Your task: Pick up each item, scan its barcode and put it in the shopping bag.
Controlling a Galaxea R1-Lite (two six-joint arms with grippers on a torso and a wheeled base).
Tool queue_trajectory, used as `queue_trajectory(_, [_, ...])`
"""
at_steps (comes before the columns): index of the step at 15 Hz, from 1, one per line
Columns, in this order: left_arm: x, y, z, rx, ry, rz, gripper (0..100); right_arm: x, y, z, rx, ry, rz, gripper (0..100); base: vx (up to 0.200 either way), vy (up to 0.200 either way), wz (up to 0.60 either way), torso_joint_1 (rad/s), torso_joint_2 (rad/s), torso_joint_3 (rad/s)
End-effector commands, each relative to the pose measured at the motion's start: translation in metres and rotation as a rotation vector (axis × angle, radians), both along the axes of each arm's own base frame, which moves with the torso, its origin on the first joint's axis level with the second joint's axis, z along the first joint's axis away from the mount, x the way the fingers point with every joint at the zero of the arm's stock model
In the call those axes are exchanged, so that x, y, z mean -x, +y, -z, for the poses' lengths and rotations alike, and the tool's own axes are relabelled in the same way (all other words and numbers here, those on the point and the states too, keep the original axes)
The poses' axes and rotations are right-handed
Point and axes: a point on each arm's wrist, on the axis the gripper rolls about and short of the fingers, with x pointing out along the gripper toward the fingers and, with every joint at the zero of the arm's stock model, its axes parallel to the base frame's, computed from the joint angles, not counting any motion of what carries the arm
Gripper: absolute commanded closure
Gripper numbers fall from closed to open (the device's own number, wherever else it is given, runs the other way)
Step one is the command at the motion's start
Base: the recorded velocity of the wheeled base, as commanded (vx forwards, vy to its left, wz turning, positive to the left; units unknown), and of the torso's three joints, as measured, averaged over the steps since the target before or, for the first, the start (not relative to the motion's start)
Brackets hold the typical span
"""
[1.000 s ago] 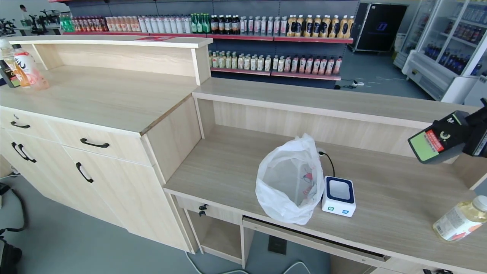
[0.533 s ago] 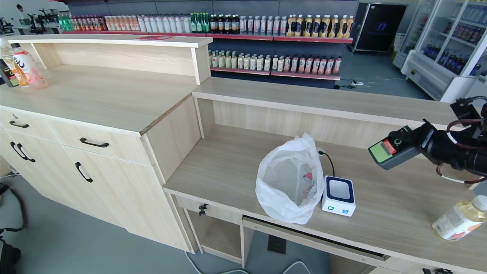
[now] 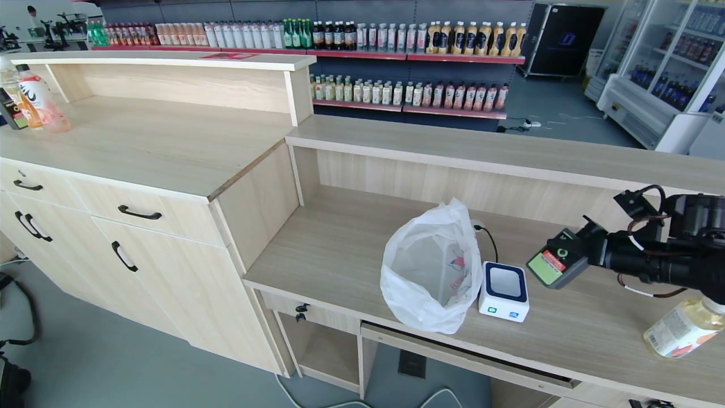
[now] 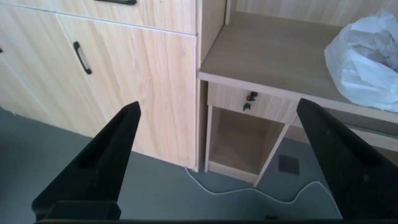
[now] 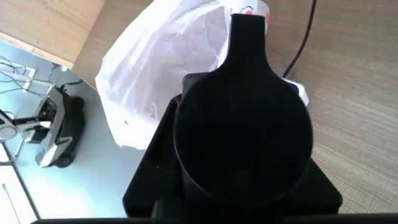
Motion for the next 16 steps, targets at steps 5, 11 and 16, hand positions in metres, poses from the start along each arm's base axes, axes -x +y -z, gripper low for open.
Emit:
queue_trajectory(5, [0.000, 0.000, 0.000, 0.002, -0.001, 0.000, 0, -0.026, -0.005, 0.031, 0.030, 0.006, -0.063, 100, 0.000, 0.000, 0.00, 0.000, 0.00, 0.000])
queue_trajectory(11, [0.000, 0.000, 0.000, 0.000, -0.001, 0.000, 0, -0.039, -0.005, 0.047, 0.028, 0.026, -0.076, 100, 0.000, 0.000, 0.00, 0.000, 0.00, 0.000])
queue_trajectory(16, [0.000, 0.000, 0.000, 0.000, -0.001, 0.000, 0, -0.042, 0.007, 0.047, 0.007, 0.031, -0.124, 100, 0.000, 0.000, 0.00, 0.000, 0.00, 0.000])
